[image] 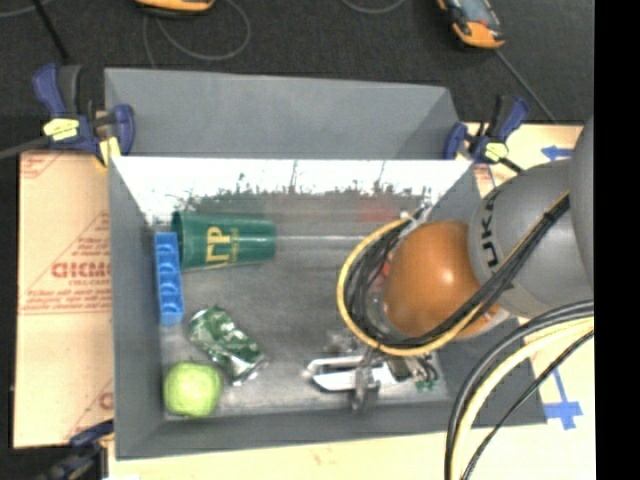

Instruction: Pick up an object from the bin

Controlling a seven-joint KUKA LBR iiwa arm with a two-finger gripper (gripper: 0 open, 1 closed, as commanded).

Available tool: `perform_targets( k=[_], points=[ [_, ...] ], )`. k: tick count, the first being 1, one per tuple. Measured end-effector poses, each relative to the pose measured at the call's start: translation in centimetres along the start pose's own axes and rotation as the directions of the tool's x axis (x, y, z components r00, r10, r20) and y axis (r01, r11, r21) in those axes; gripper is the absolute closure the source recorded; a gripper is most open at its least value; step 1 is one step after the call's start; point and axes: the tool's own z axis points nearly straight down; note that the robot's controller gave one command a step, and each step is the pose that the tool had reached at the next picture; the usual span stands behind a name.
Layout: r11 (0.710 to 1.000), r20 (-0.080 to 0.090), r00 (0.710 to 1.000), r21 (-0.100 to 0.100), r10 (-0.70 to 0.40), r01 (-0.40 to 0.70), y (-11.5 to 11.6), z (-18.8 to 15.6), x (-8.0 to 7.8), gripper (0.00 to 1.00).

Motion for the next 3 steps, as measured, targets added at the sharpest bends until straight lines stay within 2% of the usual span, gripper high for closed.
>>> perform_targets(
  k=[3],
  points=[
    [1.0, -0.016, 1.0, -0.002, 0.0, 0.0, 0.0, -2.2, 0.2, 1.0]
  ],
)
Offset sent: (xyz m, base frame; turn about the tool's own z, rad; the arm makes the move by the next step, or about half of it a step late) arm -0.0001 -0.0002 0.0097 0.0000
